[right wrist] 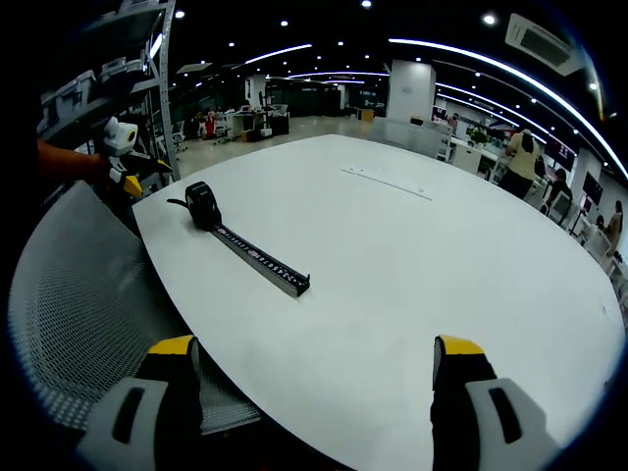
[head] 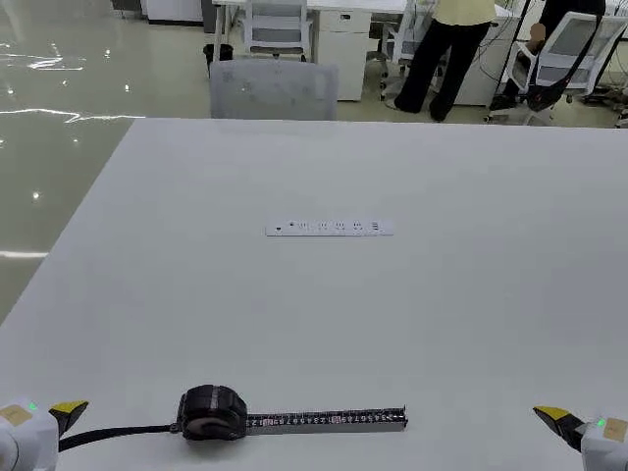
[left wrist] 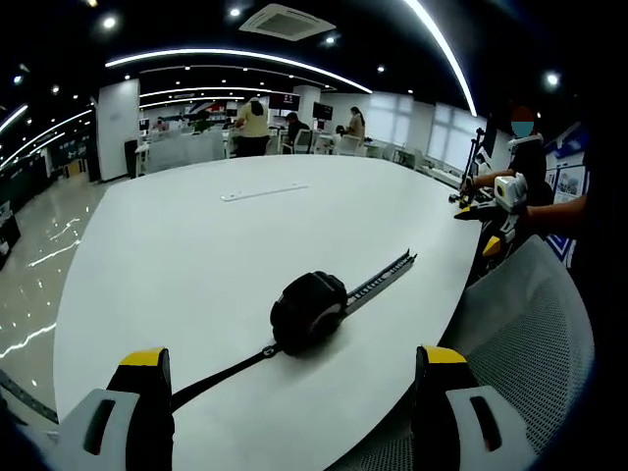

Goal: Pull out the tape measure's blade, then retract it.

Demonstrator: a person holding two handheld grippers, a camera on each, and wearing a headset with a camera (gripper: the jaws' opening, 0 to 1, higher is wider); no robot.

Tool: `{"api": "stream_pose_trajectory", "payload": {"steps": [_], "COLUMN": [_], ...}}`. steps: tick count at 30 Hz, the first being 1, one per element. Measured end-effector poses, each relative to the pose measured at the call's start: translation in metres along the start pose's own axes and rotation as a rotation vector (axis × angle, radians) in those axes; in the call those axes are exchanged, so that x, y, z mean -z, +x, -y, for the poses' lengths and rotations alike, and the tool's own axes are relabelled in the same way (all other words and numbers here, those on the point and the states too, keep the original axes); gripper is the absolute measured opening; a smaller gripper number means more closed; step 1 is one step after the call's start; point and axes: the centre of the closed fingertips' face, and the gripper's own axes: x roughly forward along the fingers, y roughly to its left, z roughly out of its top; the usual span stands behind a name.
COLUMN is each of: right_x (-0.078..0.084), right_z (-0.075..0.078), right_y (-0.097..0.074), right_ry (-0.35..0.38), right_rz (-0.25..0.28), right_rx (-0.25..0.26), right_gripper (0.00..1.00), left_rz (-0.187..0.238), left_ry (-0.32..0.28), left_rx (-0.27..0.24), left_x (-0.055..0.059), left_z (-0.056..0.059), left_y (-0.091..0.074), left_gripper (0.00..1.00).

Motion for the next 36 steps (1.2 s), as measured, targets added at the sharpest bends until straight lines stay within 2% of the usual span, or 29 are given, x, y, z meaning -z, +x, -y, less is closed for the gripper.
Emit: {"api": "stream_pose_trajectory", "payload": {"steps": [4,13,19,24,29,36], "right_x": [0.000,0.008,0.008,0.011,0.006,0.000], "right_z": [0.001,-0.012,-0.016,-0.014,-0.011,-0.006], "right_y": [0.000,0.005,0.004,0.002,0.000,0.002], "right_ry": [0.006,0.012,0.008,0.004,-0.016,-0.030], "right_rz": [-0.003,-0.024,-0.022,-0.031,-0.024,-0.023], "right_rx": [0.002,-0.012,-0.016,-0.012,-0.008,-0.012], "right_gripper": [1.00,1.00,1.00,1.00,1.00,1.00], "left_rz": [-0.004,-0.024,-0.026,-0.021,-0.013,0.005], "left_ry": [-0.001,0.022,0.013,0.015,0.013,-0.014], "left_rx": [-0.001,0.014,0.009,0.011,0.010,0.003], "left_x": [0.001,0.010,0.013,0.009,0.006,-0.005], "left_z": [-0.001,0.003,-0.001,0.002,0.001,0.005], "left_y": [-0.001,-0.002,0.001,0.003,0.007,0.013], "left_gripper": [1.00,1.00,1.00,1.00,1.00,1.00]}}
